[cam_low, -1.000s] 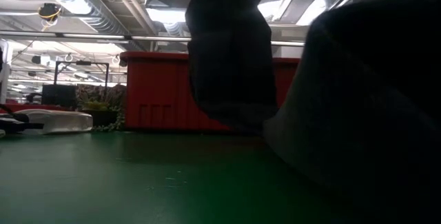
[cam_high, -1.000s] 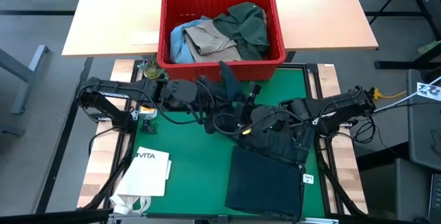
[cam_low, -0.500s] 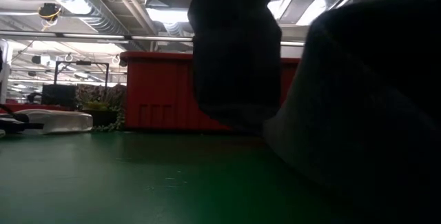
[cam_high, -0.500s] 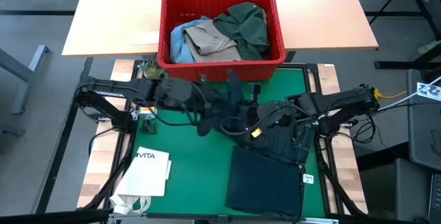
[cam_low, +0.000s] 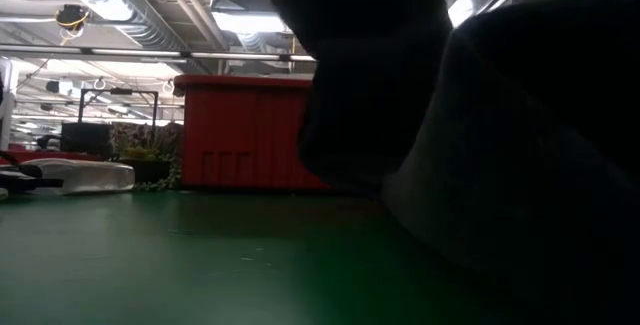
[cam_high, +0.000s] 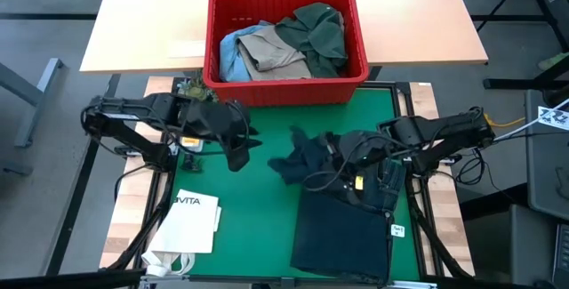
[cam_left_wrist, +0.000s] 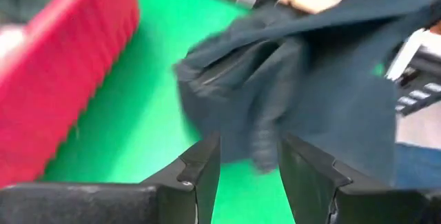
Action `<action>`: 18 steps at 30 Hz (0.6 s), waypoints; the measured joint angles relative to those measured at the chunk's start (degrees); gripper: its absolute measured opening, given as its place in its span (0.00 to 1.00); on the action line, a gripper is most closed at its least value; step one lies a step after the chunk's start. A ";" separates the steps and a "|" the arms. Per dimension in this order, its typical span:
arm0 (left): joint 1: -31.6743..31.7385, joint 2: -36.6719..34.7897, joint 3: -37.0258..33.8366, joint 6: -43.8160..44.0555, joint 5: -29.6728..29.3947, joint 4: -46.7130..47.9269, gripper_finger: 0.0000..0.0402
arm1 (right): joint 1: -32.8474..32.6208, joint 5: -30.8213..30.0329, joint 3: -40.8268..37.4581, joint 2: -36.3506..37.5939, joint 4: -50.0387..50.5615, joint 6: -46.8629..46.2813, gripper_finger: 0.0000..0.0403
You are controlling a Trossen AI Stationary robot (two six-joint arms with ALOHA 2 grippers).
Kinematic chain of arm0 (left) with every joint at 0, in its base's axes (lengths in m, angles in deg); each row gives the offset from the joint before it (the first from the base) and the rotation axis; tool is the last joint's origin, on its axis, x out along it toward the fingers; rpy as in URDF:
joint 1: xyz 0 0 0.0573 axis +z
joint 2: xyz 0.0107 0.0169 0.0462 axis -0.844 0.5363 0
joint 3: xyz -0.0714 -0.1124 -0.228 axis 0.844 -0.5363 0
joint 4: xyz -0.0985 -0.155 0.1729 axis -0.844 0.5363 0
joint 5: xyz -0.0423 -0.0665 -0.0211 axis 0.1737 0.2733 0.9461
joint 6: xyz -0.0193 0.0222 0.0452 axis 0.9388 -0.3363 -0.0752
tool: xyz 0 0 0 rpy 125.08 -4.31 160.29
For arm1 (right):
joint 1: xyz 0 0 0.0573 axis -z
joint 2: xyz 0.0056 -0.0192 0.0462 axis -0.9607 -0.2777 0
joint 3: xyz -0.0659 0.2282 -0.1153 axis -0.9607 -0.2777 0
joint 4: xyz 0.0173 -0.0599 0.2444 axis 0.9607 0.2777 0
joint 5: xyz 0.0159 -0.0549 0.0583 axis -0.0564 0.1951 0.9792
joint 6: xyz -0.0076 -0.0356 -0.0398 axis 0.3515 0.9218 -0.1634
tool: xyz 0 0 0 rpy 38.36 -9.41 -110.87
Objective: Fold Laundry from Bin
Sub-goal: Fold the dark blue pants
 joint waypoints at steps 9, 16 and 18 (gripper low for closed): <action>0.00 0.18 -14.32 -0.70 5.47 -9.15 0.34 | 0.00 11.90 0.01 -0.01 4.76 1.42 0.05; 0.00 0.18 -23.55 -7.15 6.63 -23.76 0.34 | 0.00 11.99 0.02 -0.01 5.46 1.42 0.03; 0.02 0.18 -25.52 -9.44 6.17 -27.33 0.34 | 0.00 11.99 0.01 -0.01 5.48 1.42 0.04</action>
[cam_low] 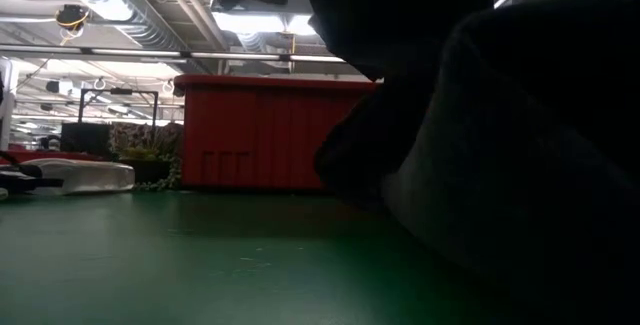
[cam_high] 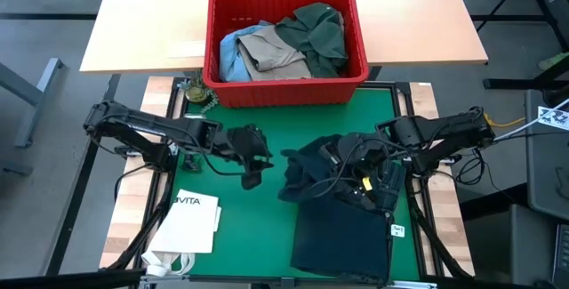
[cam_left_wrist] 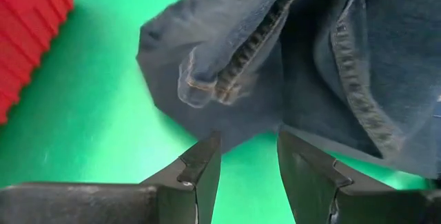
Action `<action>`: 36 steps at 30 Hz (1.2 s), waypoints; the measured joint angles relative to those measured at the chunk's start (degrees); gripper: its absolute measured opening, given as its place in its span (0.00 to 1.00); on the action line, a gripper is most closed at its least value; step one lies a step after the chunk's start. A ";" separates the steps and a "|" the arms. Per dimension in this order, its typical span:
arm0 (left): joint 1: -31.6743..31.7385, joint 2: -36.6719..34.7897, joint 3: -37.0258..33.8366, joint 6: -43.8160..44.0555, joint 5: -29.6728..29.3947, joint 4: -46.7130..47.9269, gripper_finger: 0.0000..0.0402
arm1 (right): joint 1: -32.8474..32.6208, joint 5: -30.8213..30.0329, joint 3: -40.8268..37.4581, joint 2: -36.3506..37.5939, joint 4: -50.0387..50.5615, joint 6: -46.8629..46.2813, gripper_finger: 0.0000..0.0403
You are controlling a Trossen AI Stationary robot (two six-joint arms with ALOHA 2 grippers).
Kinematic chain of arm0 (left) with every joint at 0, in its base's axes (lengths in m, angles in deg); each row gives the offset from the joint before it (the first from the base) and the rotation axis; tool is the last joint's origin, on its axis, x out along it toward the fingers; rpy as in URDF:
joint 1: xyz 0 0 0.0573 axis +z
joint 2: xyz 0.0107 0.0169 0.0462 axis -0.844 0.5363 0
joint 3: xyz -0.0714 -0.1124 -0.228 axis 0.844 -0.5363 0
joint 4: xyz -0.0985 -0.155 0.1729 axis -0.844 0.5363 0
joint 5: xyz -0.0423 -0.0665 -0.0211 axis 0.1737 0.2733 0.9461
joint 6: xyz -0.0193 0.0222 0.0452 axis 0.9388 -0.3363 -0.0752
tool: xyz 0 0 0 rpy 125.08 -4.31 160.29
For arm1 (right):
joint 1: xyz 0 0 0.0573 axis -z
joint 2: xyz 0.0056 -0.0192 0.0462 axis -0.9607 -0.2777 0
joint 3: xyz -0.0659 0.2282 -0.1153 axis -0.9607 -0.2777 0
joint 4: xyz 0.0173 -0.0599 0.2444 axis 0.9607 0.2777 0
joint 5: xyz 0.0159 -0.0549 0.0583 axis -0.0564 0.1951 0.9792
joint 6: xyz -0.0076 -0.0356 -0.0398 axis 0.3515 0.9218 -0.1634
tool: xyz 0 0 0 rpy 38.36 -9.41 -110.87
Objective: Fold Laundry from Bin
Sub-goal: Fold the dark blue pants
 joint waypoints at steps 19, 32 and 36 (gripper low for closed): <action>1.56 0.00 -3.25 -11.64 -5.67 -10.12 0.34 | 0.00 0.01 0.01 0.00 -0.30 0.02 0.05; 3.32 5.50 -3.27 -11.64 -0.62 -14.25 0.34 | 0.00 0.01 0.03 -0.01 -0.48 0.04 0.05; 3.45 6.79 -3.27 -11.69 -3.14 -16.25 0.34 | 0.00 0.01 0.03 -0.02 -0.49 0.04 0.05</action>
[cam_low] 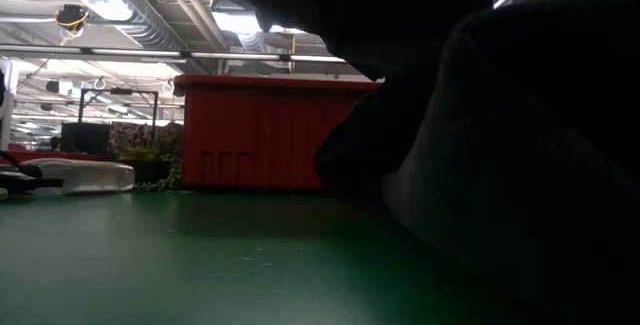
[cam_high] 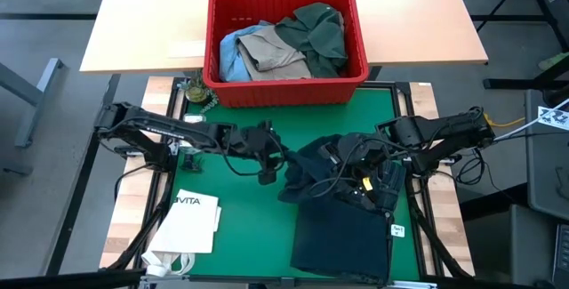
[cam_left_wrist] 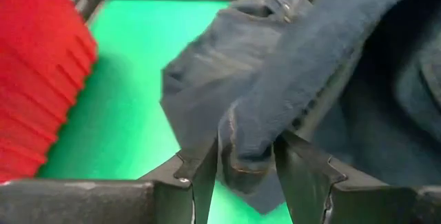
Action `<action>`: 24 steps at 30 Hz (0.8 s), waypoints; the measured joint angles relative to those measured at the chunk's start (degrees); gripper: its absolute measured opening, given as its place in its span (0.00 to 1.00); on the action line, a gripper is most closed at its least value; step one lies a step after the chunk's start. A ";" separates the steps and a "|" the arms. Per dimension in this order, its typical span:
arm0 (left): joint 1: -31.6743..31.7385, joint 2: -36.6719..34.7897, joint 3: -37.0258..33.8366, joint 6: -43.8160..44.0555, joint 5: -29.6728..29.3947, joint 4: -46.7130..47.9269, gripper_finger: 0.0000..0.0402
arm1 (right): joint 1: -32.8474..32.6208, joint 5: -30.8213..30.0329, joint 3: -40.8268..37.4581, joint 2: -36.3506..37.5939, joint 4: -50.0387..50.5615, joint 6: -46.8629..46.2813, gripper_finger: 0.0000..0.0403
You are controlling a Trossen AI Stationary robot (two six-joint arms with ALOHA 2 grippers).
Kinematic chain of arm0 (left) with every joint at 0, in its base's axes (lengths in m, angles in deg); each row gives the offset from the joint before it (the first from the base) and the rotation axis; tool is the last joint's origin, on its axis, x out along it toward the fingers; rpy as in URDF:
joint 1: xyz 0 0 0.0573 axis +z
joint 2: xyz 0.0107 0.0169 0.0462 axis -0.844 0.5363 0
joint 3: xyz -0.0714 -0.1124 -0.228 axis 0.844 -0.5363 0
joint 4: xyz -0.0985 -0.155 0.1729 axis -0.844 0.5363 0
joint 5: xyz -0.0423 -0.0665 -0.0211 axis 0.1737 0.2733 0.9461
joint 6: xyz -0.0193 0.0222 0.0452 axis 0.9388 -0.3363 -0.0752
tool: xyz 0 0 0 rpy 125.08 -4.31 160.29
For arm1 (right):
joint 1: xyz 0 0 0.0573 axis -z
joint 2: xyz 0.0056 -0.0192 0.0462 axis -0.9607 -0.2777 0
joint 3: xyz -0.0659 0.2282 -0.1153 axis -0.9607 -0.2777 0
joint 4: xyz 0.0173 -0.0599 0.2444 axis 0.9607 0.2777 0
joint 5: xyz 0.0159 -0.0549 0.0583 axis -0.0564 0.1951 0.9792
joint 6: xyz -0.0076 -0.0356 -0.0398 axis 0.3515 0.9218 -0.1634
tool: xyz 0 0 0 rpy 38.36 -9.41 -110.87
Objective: Fold Laundry from Bin
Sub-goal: Fold the dark blue pants
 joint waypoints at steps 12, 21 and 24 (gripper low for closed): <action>-1.35 -6.24 0.00 5.27 6.20 4.88 0.02 | -0.04 -8.80 0.00 0.00 -0.07 3.27 0.05; -1.78 -24.23 0.02 22.92 7.67 18.03 0.01 | 5.00 -26.68 0.02 -0.43 -4.56 12.53 0.05; -1.95 -30.56 0.02 27.45 7.63 19.05 0.01 | 9.81 -25.68 0.02 -1.39 -10.23 14.06 0.05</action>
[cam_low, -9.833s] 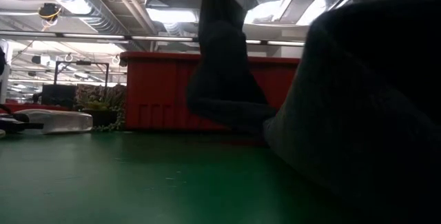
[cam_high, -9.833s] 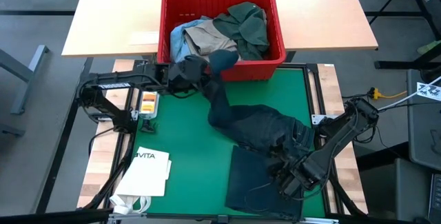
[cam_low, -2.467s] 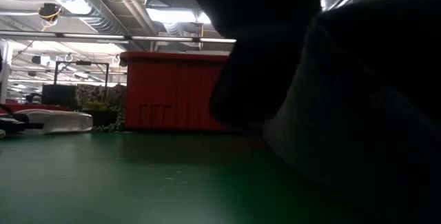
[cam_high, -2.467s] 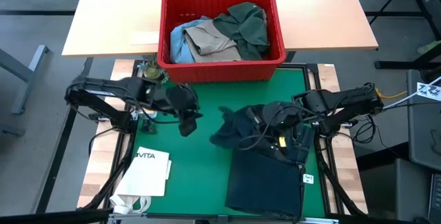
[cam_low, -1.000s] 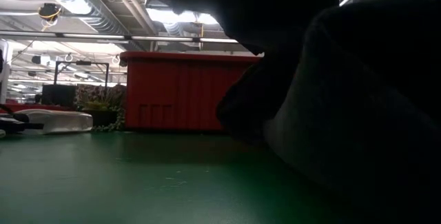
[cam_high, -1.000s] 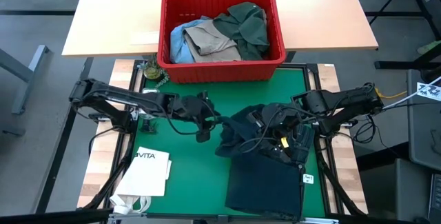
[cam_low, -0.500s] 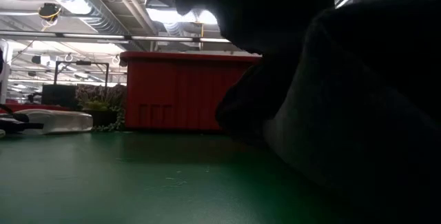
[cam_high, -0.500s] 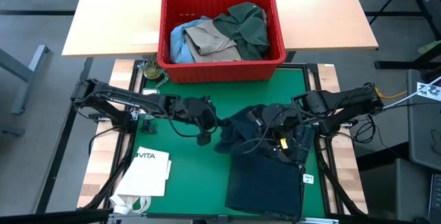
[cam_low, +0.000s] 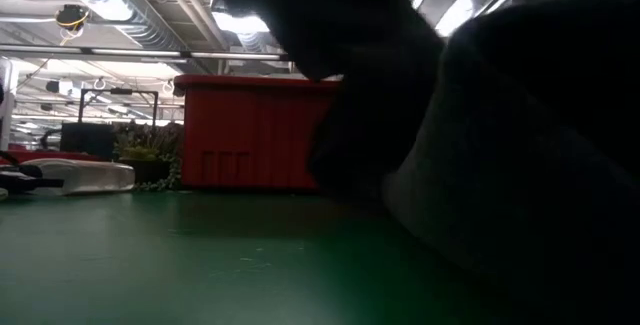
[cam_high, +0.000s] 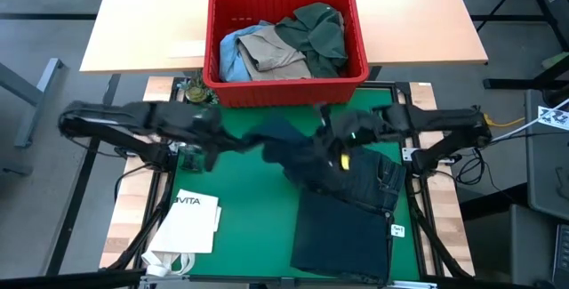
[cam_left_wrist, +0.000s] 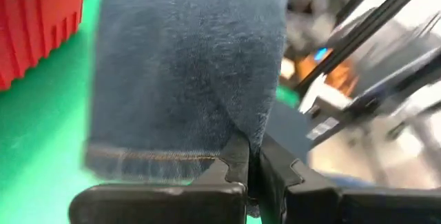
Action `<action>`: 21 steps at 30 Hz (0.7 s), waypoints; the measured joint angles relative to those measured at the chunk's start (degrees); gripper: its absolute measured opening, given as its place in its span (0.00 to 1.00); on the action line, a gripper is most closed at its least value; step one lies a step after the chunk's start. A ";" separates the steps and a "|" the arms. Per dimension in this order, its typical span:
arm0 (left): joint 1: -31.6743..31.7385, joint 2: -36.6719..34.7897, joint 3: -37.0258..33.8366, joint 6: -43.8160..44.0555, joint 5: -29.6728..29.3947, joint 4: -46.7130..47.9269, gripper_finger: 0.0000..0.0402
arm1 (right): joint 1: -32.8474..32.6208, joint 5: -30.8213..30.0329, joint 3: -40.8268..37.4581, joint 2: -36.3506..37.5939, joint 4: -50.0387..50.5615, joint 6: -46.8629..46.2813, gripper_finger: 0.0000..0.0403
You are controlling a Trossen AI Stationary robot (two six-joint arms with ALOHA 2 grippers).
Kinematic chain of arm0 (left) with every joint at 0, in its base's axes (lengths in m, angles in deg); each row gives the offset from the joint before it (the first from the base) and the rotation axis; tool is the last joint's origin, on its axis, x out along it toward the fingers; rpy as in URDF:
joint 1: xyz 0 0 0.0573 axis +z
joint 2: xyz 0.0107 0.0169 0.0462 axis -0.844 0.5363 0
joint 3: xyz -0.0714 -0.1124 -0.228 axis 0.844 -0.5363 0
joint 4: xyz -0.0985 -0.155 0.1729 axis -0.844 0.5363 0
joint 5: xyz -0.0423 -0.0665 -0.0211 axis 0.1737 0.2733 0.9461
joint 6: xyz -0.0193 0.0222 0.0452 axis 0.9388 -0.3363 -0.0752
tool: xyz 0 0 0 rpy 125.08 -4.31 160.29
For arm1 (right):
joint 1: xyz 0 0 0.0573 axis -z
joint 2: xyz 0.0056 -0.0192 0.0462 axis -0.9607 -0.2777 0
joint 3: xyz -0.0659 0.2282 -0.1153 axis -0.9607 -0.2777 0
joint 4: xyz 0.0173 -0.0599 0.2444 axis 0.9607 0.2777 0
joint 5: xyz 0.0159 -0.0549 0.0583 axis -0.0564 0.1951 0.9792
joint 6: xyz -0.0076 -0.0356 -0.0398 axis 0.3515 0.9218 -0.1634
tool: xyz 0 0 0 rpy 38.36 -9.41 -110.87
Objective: Fold Laundry from Bin
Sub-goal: Fold the dark blue pants
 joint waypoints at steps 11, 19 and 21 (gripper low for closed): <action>0.00 -17.27 0.09 12.53 -1.86 -0.06 0.00 | 14.58 22.05 0.02 -10.62 -36.19 2.32 0.05; 0.00 -23.87 0.09 15.60 -5.60 3.25 0.00 | 18.32 25.20 0.02 -19.21 -44.08 3.02 0.05; 0.00 -24.50 0.07 18.33 -6.09 6.68 0.00 | 19.05 25.23 0.02 -20.94 -44.11 4.00 0.05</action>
